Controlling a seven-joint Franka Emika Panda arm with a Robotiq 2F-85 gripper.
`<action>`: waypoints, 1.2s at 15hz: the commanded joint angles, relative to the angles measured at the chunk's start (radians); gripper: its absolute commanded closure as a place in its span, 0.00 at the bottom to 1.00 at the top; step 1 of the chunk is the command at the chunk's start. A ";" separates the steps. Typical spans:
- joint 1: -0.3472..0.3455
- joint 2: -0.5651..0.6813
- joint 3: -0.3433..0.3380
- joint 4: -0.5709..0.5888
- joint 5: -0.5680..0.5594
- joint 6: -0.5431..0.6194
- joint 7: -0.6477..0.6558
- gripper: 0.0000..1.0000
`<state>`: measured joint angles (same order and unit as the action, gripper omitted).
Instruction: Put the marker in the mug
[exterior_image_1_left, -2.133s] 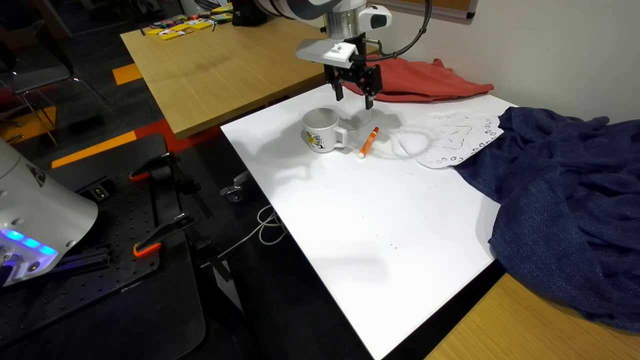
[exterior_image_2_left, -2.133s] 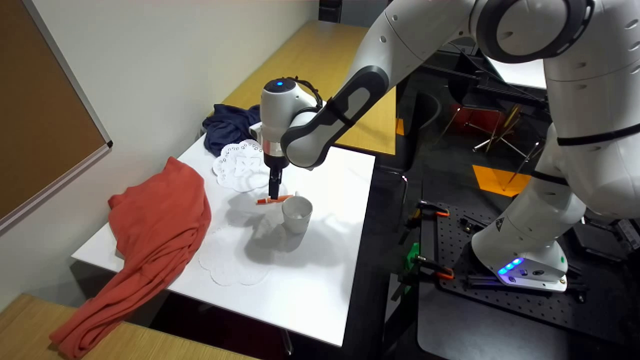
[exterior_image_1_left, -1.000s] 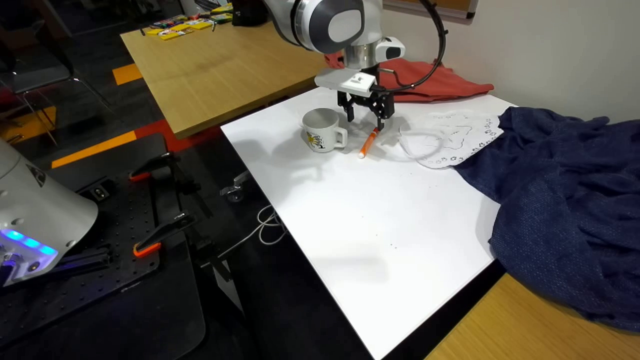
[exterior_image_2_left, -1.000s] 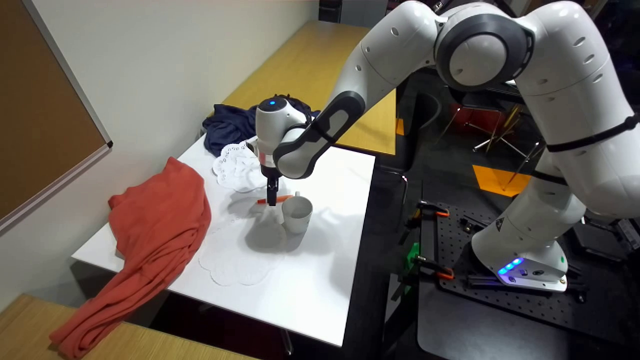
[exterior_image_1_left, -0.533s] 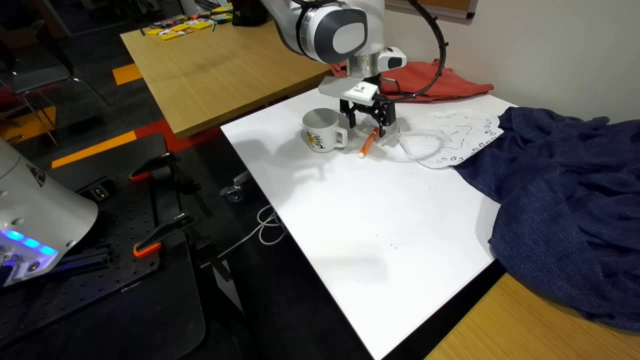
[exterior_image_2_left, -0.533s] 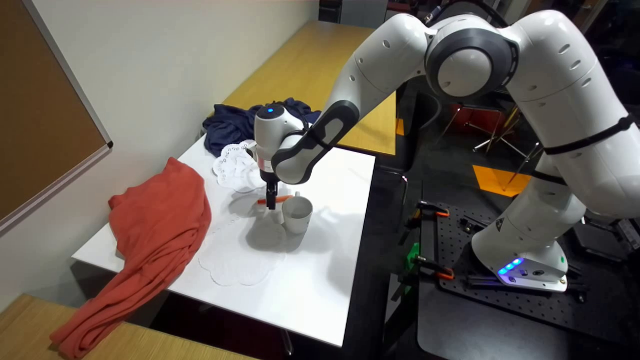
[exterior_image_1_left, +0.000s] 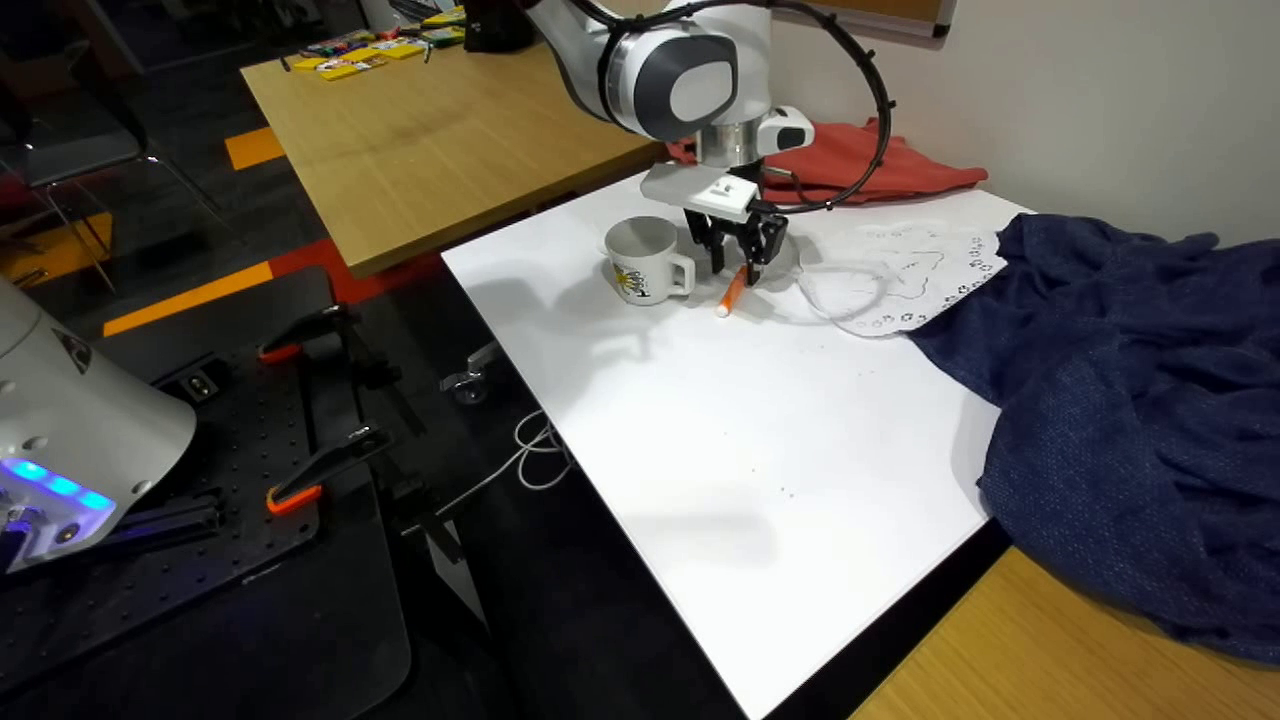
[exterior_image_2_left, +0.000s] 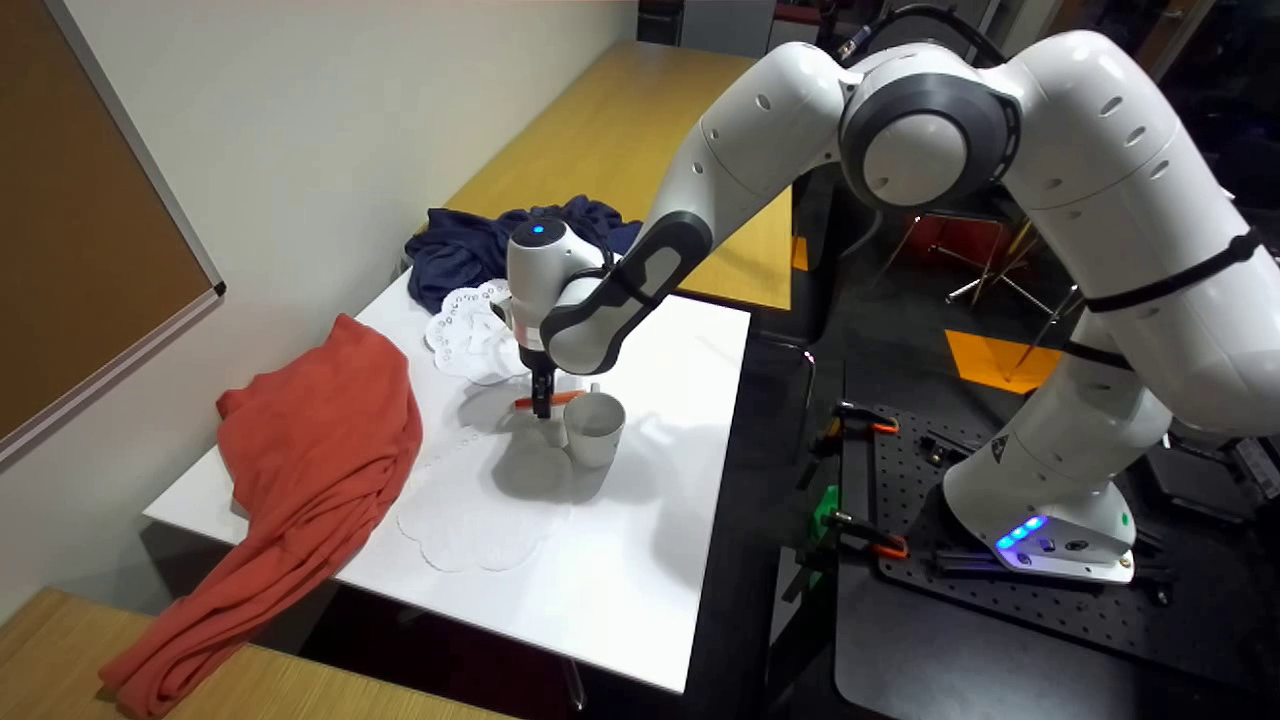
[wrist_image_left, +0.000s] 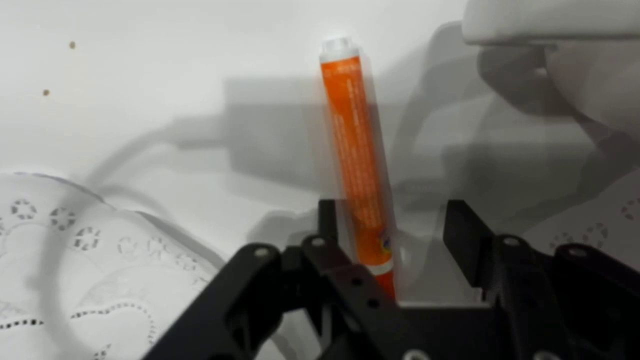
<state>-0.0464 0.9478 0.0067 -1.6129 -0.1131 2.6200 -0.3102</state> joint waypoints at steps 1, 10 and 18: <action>-0.009 0.014 0.004 0.035 -0.020 -0.023 -0.001 0.73; -0.017 -0.062 0.011 -0.030 0.001 0.014 0.029 0.95; -0.014 -0.302 0.010 -0.217 -0.001 0.026 0.053 0.95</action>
<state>-0.0562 0.7793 0.0107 -1.6885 -0.1105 2.6336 -0.2750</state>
